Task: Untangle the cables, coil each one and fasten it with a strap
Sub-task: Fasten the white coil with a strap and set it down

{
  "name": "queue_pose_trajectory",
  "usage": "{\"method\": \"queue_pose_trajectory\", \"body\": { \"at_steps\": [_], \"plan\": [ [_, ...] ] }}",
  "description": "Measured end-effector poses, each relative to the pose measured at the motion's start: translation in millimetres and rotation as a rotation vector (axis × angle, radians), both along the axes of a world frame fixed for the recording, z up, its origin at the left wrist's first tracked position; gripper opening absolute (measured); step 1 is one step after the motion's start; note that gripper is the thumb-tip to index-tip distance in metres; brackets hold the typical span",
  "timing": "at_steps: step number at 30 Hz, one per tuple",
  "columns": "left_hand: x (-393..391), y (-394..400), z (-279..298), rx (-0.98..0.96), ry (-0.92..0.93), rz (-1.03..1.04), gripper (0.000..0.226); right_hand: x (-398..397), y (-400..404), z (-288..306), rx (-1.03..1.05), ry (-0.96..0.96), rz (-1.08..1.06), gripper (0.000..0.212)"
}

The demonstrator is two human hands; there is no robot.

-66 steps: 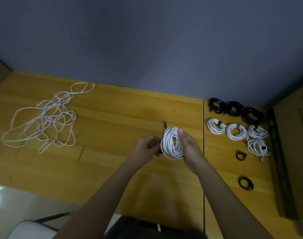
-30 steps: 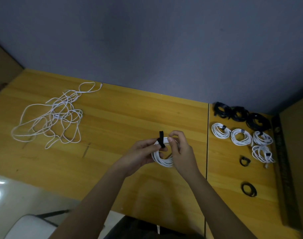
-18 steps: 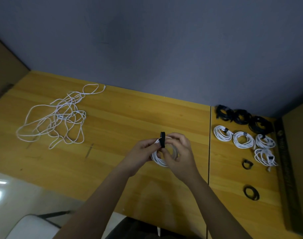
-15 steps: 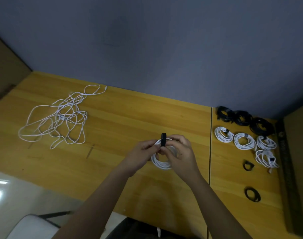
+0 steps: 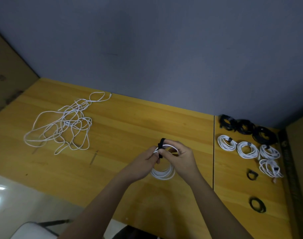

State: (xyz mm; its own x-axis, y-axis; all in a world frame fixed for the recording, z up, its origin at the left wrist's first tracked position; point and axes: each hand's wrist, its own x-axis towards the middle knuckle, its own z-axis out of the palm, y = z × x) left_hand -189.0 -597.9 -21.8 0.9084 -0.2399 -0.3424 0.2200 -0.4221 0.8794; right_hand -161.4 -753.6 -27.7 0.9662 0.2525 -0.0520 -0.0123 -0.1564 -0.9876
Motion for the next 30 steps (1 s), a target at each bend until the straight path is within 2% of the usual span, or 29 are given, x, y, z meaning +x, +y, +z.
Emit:
{"method": "queue_pose_trajectory", "body": {
  "at_steps": [5,8,12,17,21,26,30],
  "plan": [
    [-1.0,7.8,10.2,0.005,-0.116,-0.059,0.025,8.3,5.7,8.5,0.066,0.2,0.006,0.061],
    [-0.7,13.3,14.4,0.068,-0.211,-0.073,0.023,14.3,9.5,13.8,0.013,0.211,0.042,0.069],
    [1.0,19.3,13.8,0.201,-0.262,-0.127,0.021,22.4,6.7,22.4,0.04,0.34,0.086,0.079],
    [0.4,25.7,9.7,0.283,-0.315,-0.059,0.04,22.4,13.2,26.8,0.056,0.29,0.06,0.068],
    [0.4,31.0,9.1,0.307,-0.392,-0.09,0.028,18.4,14.9,23.4,0.103,0.267,0.053,0.058],
    [-1.0,35.0,9.3,0.281,-0.371,-0.078,0.023,8.4,23.5,14.4,0.134,0.105,0.013,0.039],
    [-1.4,36.2,8.7,0.236,-0.362,-0.061,0.021,3.1,26.3,12.9,0.119,0.035,0.009,0.036]
  ]
}}
